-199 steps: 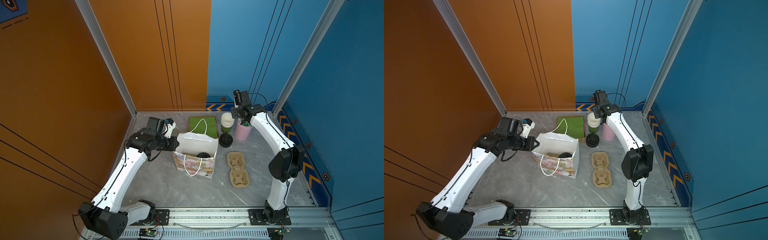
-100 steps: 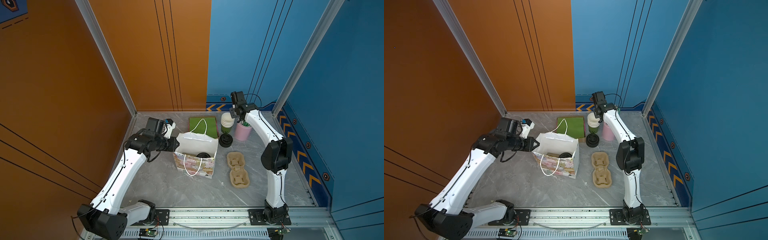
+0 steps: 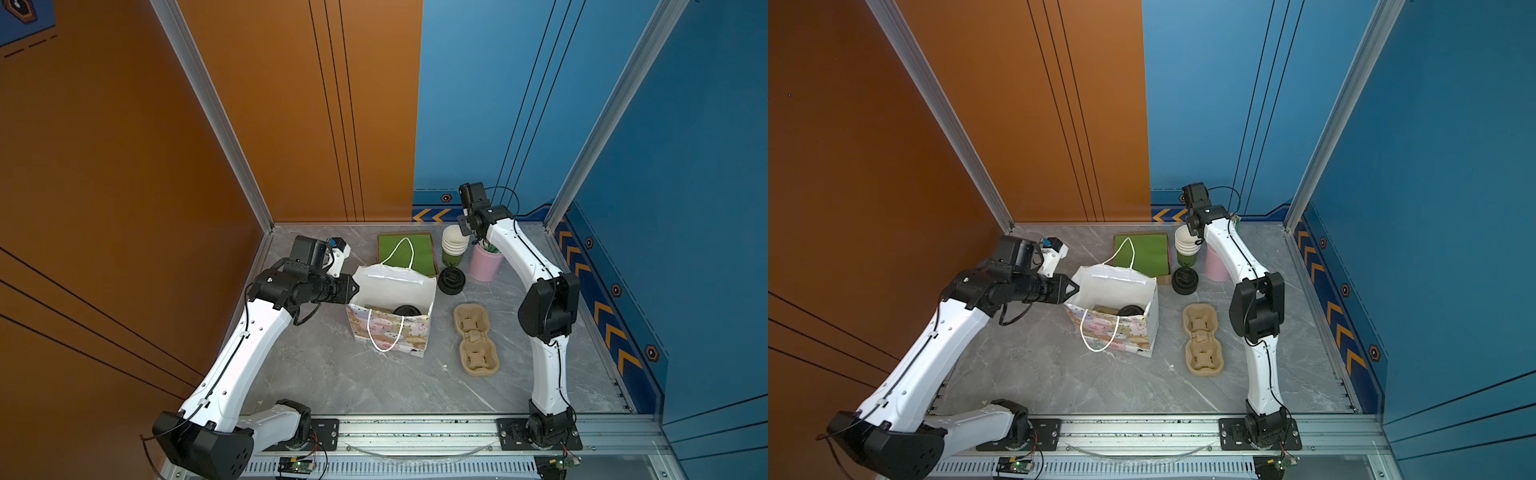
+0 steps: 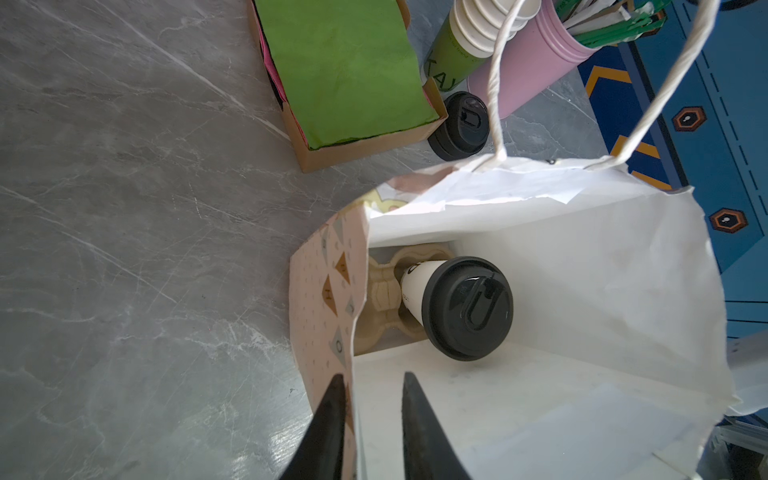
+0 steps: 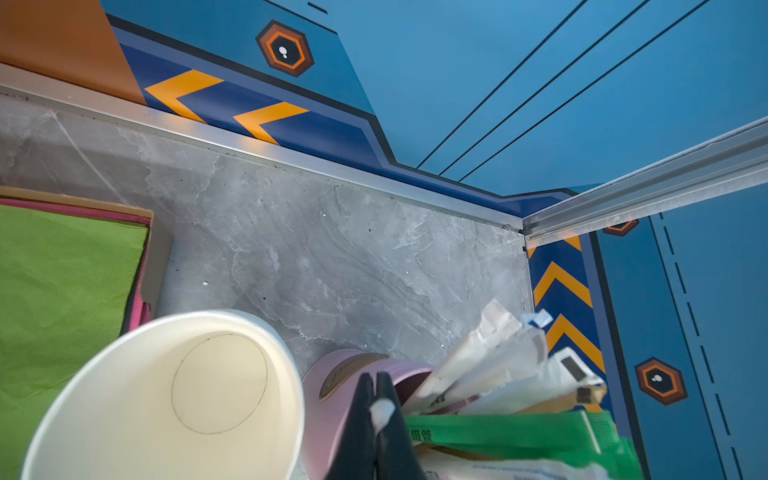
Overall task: Pack a coffee takeout order
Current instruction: Pick up the straw from the storage cup.
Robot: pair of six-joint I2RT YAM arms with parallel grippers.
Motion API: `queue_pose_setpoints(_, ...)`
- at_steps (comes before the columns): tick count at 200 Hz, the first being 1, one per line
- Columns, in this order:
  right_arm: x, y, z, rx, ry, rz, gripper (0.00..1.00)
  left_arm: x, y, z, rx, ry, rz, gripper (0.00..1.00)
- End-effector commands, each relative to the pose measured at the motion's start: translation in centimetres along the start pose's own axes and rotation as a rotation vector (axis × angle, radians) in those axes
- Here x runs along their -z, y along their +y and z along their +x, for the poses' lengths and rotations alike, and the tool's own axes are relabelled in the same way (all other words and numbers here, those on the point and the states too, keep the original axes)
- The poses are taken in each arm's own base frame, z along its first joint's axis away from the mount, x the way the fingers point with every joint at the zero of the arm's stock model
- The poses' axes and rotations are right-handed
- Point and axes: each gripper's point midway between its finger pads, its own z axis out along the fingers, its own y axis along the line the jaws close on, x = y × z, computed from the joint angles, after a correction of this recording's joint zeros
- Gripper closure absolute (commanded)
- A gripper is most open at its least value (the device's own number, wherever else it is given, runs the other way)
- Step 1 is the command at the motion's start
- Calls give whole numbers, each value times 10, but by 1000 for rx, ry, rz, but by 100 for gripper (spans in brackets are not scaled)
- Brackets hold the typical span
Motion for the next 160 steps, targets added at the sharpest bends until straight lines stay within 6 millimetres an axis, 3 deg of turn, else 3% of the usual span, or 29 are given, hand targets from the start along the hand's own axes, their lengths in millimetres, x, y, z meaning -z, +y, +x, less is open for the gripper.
queue_pose_setpoints(1,27,-15,-17,7,-49,28,100,3,0,1,-11,-12,6,74)
queue_pose_setpoints(29,45,-17,-27,12,-83,28,100,3,0,1,-10,-13,6,73)
queue_pose_setpoints(31,56,-23,-32,1,-105,31,100,3,0,1,-9,-13,6,73)
queue_pose_setpoints(37,65,-26,-37,-8,-125,29,100,3,0,1,-10,-15,5,73)
queue_pose_setpoints(160,191,-63,-83,-118,-378,-27,100,7,0,-1,-12,-27,-2,63)
